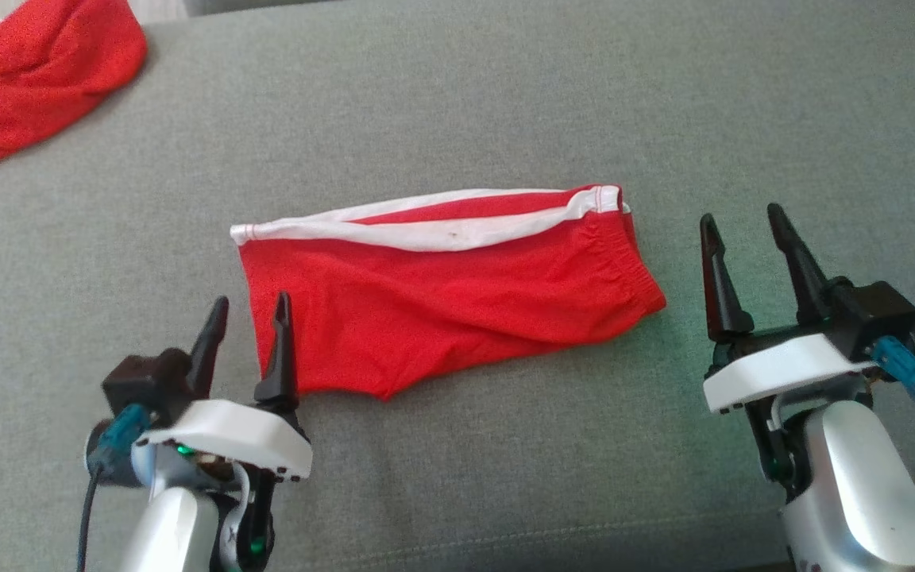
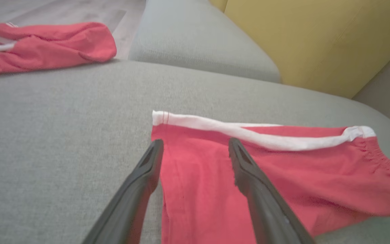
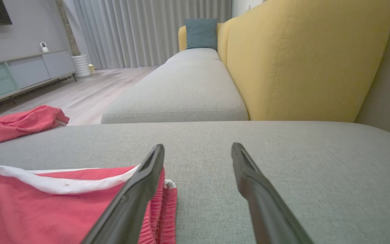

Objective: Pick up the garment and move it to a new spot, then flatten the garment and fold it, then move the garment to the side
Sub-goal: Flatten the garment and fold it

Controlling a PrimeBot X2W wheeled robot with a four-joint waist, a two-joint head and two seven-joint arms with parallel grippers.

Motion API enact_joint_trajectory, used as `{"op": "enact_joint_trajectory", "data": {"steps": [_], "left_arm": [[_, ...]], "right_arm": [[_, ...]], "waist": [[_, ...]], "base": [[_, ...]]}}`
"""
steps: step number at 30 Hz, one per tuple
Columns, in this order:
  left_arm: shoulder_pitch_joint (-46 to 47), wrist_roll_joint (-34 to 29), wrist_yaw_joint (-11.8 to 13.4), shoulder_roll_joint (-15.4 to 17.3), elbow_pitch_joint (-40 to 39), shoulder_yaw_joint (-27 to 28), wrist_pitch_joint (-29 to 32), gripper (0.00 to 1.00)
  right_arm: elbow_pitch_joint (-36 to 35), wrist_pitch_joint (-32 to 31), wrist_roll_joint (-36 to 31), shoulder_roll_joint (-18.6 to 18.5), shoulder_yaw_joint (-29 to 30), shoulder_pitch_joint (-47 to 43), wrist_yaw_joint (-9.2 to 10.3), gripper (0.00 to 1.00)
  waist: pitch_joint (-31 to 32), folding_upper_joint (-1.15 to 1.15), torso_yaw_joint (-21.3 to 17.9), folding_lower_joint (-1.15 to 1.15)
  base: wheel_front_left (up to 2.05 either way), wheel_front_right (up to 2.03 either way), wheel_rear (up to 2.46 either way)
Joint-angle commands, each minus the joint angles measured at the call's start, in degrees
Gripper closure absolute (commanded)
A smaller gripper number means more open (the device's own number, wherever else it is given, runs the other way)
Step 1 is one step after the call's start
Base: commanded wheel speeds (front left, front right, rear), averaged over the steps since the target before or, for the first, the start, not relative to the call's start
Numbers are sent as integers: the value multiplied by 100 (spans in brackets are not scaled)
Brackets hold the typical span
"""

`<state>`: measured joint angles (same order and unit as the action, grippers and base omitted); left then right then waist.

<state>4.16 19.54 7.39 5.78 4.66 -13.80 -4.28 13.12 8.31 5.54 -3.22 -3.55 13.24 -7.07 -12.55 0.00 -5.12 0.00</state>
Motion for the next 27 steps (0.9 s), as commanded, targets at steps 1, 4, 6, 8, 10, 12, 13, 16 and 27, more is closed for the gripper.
{"op": "enact_joint_trajectory", "data": {"steps": [1, 4, 6, 8, 10, 12, 13, 16, 27], "left_arm": [[133, -80, 23, 97, -282, 236, -235, 0], [39, -155, 68, 107, -382, 259, -533, 0], [-44, -174, 96, 108, -421, 282, -669, 0], [-134, -180, 123, 108, -433, 306, -757, 0], [-225, -165, 146, 102, -433, 340, -821, 0], [-321, -146, 167, 95, -433, 367, -868, 0], [-365, -137, 175, 88, -436, 376, -888, 0], [-462, -118, 187, 70, -439, 380, -929, 0], [-490, -128, 184, 12, -433, 282, -996, 0]], "right_arm": [[-116, -145, 3, -43, -136, 55, -42, 0], [-40, -406, 70, -112, -213, 31, -42, 0], [3, -582, 129, -179, -302, 25, -42, 0], [41, -749, 218, -238, -404, 23, -42, 0], [83, -921, 317, -295, -497, 25, -42, 0], [164, -1146, 420, -352, -584, 54, -42, 0], [214, -1265, 479, -379, -629, 86, -42, 0], [419, -1668, 642, -459, -748, 243, -42, 0], [1551, -2522, 1047, -755, -1193, 1145, -42, 0]], "waist": [[101, 0, 24, 0], [243, 0, 60, 0], [341, 0, 91, 0], [431, 0, 125, 0], [514, 0, 162, 0], [582, 0, 199, 0], [608, 0, 217, 0], [663, 0, 273, 0], [632, 0, 515, 0]], "base": [[0, 0, 0], [0, 0, 0], [0, 0, 0], [0, 0, 0], [0, 0, 0], [0, 0, 0], [0, 0, 0], [0, 0, 0], [0, 0, 0]]}}
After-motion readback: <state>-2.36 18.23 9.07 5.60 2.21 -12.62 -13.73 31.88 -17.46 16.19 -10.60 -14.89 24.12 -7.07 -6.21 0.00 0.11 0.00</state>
